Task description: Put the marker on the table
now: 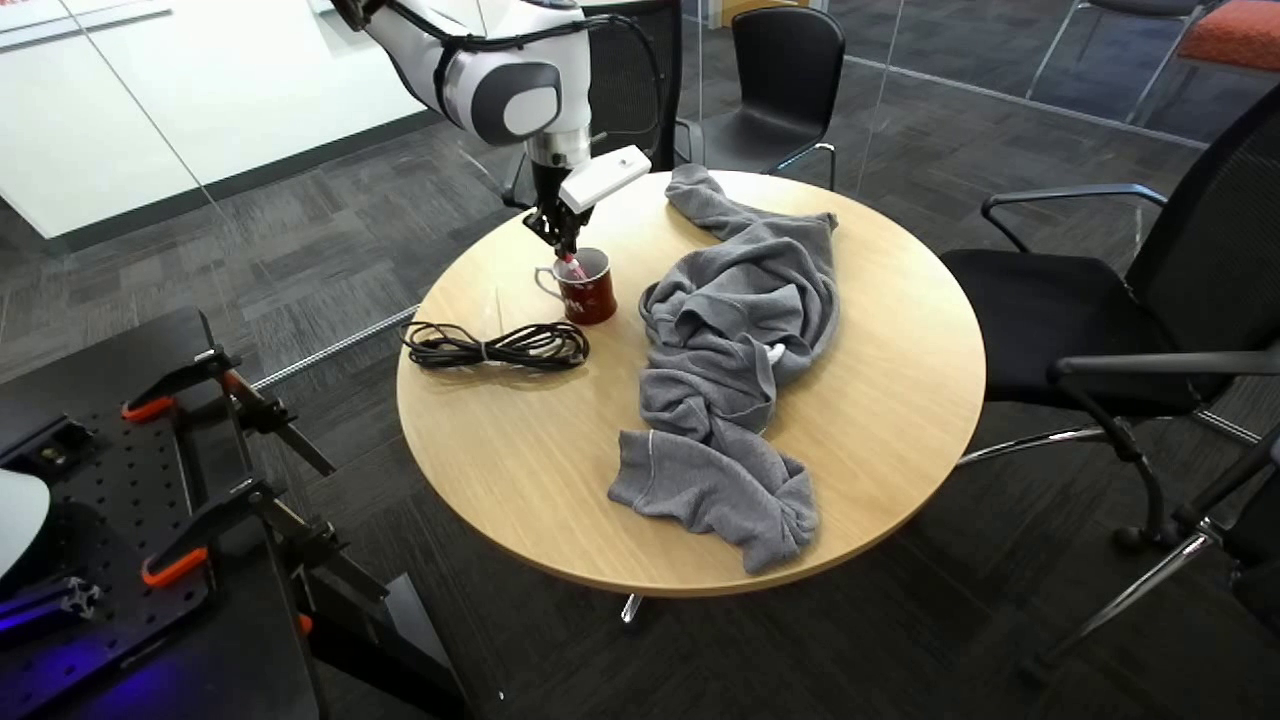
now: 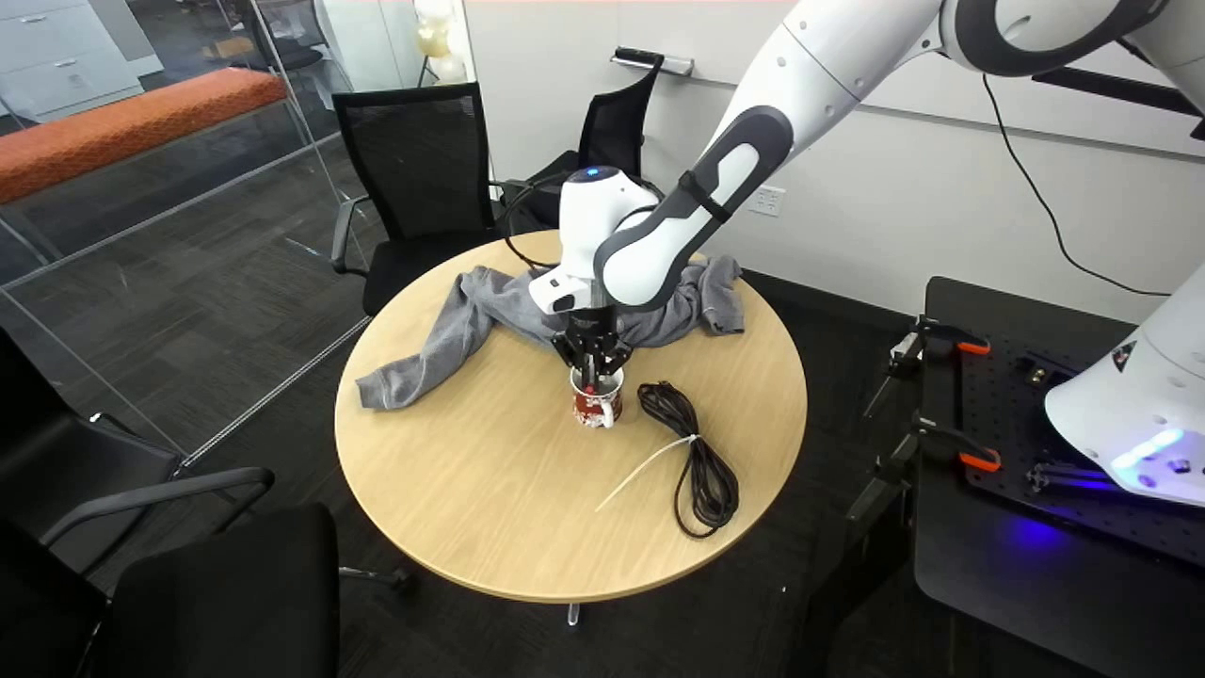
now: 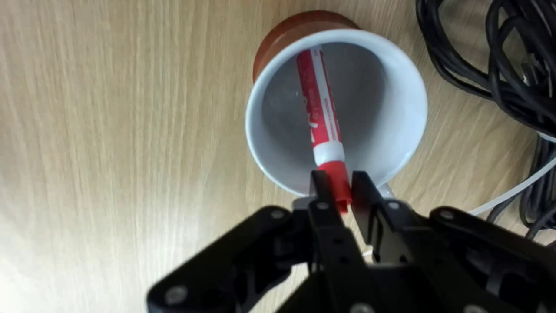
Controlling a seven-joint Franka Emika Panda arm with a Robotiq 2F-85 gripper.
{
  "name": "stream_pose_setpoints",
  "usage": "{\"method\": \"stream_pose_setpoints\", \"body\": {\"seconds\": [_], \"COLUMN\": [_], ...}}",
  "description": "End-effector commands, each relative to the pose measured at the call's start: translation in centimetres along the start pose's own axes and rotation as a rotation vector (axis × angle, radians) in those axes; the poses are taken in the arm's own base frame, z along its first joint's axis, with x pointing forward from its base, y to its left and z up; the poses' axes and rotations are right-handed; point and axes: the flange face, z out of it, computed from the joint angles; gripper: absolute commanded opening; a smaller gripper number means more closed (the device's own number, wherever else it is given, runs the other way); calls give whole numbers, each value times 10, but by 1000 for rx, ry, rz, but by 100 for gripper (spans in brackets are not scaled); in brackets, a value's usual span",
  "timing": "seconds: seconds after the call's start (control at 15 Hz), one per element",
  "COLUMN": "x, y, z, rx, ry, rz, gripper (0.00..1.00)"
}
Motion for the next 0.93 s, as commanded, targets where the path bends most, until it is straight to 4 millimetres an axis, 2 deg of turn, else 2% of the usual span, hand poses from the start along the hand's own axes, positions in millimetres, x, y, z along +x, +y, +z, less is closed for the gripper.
{"method": "stream_pose_setpoints", "body": {"seconds": [0.0, 0.13, 0.4, 0.87], "x": [-2, -2, 3, 31], "y": [5, 3, -4, -21], "z": [-6, -13, -39, -109], "rx": [5, 1, -22, -73], "ry": [12, 9, -2, -67], "rz": [-14, -1, 8, -5], "gripper": [5, 5, 5, 5]}}
